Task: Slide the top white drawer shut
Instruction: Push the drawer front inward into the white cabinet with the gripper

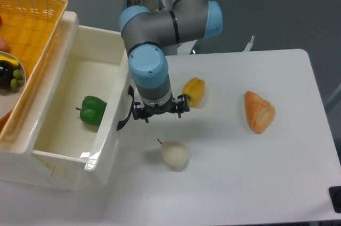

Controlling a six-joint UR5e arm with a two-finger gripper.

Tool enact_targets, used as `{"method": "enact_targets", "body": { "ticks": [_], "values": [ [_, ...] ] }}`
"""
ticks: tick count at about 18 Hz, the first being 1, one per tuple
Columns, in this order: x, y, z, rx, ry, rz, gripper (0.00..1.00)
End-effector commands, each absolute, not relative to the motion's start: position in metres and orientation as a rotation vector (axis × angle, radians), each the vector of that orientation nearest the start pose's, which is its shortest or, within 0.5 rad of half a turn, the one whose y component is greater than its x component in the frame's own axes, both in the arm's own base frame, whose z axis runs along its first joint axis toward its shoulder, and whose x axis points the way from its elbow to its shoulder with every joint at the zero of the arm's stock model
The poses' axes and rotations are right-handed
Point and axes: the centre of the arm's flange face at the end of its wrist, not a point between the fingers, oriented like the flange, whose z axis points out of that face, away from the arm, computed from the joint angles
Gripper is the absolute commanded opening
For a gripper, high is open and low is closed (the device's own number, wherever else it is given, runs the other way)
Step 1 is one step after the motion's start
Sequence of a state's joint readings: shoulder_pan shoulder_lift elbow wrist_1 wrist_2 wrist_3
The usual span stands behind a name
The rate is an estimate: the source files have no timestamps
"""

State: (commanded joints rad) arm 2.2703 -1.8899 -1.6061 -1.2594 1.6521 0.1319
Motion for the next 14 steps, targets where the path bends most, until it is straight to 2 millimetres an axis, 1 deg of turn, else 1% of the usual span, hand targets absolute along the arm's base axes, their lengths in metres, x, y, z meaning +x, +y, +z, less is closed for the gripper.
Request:
{"method": "enact_targets", "body": {
  "ticks": [3, 9, 12, 14],
  "values": [
    [-0.279, 0.542, 0.327, -3.09, -0.87, 0.091, 1.0],
    [-0.279, 0.544, 0.334, -3.08, -0.861, 0.096, 1.0],
    [-0.288, 0.54, 0.334, -3.079, -0.87, 0.098, 1.0],
    [-0.307, 0.53, 0.334, -3.064, -0.922, 0.094, 1.0]
  ]
}}
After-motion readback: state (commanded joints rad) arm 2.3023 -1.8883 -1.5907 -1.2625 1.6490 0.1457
